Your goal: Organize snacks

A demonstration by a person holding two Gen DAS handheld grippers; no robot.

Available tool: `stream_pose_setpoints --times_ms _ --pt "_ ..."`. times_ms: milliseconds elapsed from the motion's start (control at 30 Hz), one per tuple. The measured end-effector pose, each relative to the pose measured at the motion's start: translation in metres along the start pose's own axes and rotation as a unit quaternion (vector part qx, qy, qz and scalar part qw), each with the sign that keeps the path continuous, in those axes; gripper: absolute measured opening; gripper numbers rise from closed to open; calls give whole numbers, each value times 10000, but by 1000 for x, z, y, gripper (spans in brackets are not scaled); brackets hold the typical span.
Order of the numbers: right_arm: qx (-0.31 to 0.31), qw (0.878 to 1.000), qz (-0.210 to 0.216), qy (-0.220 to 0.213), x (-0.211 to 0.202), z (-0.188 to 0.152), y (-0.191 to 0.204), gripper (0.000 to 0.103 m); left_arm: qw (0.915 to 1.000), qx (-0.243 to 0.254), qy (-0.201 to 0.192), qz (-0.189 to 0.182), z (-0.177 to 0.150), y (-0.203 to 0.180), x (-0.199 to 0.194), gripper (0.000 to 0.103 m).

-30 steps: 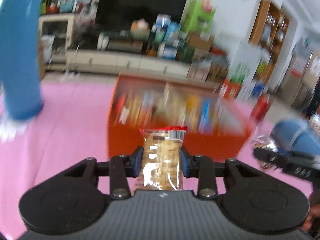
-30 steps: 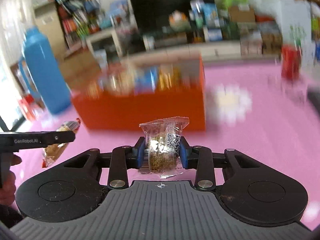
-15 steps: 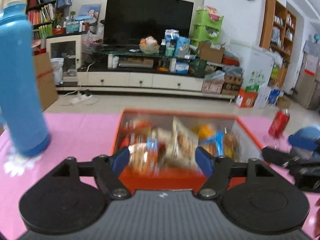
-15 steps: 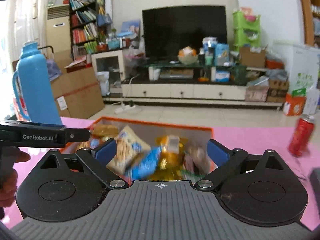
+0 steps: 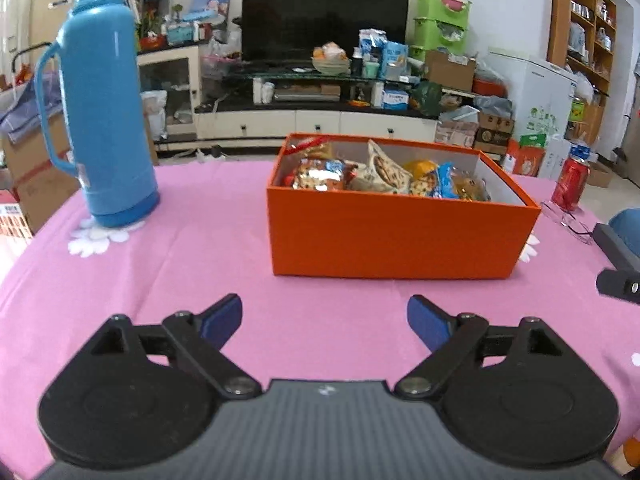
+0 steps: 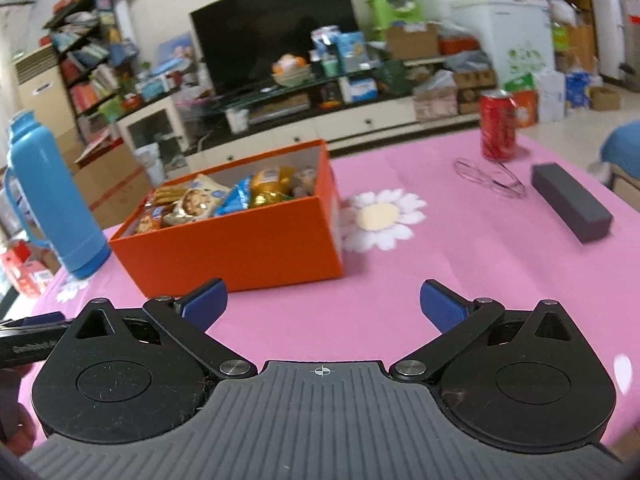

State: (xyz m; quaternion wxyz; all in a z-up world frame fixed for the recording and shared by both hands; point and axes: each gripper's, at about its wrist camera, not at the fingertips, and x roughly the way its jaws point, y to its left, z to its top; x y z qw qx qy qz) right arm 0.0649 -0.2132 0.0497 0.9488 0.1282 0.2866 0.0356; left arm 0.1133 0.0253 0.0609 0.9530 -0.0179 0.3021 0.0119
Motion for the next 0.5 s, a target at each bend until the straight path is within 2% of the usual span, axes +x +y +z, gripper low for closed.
stream_pose_setpoints --times_ms 167,333,500 --pt "-114 9995 -230 205 5 -3 1 93 9998 -32 -103 147 2 -1 -10 89" --pt "-183 9989 -204 384 14 -6 7 93 9991 -127 -169 363 4 5 -7 88" --pt "-366 9979 -208 501 21 -8 14 93 9993 -124 -143 330 4 8 -5 88"
